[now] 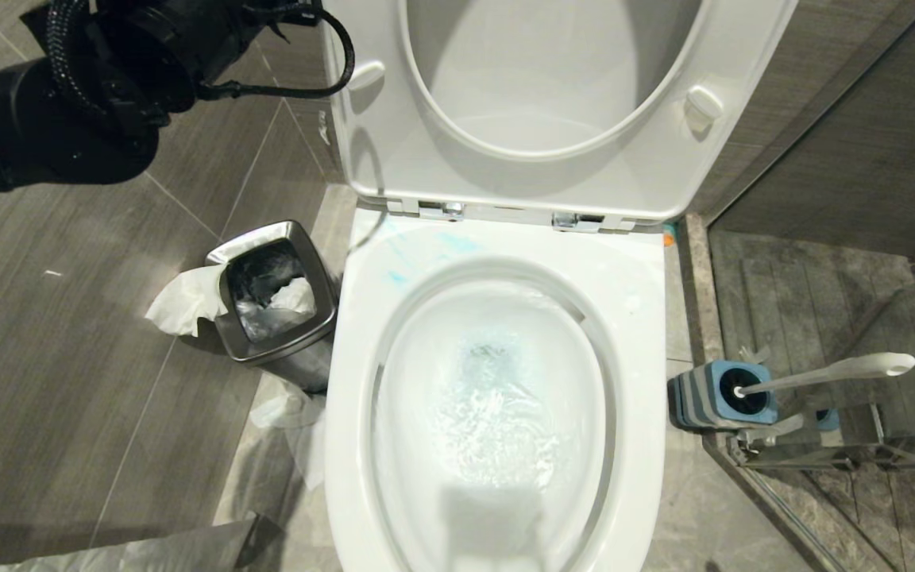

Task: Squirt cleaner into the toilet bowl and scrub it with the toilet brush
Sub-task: Flush the toilet

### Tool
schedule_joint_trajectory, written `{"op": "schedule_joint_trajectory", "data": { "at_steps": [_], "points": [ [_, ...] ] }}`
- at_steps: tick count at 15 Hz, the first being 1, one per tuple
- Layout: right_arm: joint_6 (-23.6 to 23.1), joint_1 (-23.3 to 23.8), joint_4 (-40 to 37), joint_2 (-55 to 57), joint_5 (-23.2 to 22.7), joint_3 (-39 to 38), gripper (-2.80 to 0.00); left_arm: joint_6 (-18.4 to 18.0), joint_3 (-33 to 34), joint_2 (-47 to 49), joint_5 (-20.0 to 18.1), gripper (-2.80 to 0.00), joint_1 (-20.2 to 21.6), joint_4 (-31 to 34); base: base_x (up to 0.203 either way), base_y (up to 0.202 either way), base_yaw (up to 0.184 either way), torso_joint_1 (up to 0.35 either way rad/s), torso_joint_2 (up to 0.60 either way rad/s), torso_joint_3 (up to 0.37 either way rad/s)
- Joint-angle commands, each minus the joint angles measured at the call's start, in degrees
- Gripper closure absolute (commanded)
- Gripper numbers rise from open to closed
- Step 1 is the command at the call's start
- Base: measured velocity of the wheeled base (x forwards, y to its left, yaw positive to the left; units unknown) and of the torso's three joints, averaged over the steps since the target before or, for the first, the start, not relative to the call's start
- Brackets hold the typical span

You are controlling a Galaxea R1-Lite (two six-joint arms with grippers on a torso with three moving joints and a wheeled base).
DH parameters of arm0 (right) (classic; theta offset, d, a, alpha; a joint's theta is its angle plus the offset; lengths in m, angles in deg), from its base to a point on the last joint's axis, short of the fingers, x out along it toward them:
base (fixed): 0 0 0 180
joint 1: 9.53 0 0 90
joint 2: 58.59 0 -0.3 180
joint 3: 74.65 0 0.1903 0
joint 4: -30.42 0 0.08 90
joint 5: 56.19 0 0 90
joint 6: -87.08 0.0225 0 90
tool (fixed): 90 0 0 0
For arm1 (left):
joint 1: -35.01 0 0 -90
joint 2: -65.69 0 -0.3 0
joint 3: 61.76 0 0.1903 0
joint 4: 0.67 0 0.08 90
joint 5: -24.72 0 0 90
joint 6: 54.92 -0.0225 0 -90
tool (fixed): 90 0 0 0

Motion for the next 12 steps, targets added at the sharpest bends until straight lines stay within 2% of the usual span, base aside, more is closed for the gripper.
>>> {"op": "schedule_joint_trajectory", "data": {
  "at_steps": [1, 10, 12],
  "points": [
    [-0.02, 0.0, -0.02, 0.05, -0.04, 0.0, 0.0, -0.81, -0.07, -3.1, -0.02, 0.0, -0.09, 0.02, 0.0, 0.0, 0.0, 0.0, 0.0, 0.0],
    [-0.02, 0.0, -0.02, 0.05, -0.04, 0.0, 0.0, -1.35, 0.02, -5.58, 0.07, 0.0, -0.53, 0.3, 0.0, 0.0, 0.0, 0.0, 0.0, 0.0],
    [-0.02, 0.0, -0.02, 0.05, -0.04, 0.05, 0.0, -2.75, 0.02, -8.18, 0.07, 0.0, -0.53, 0.72, 0.0, 0.0, 0.0, 0.0, 0.0, 0.0]
  ]
}}
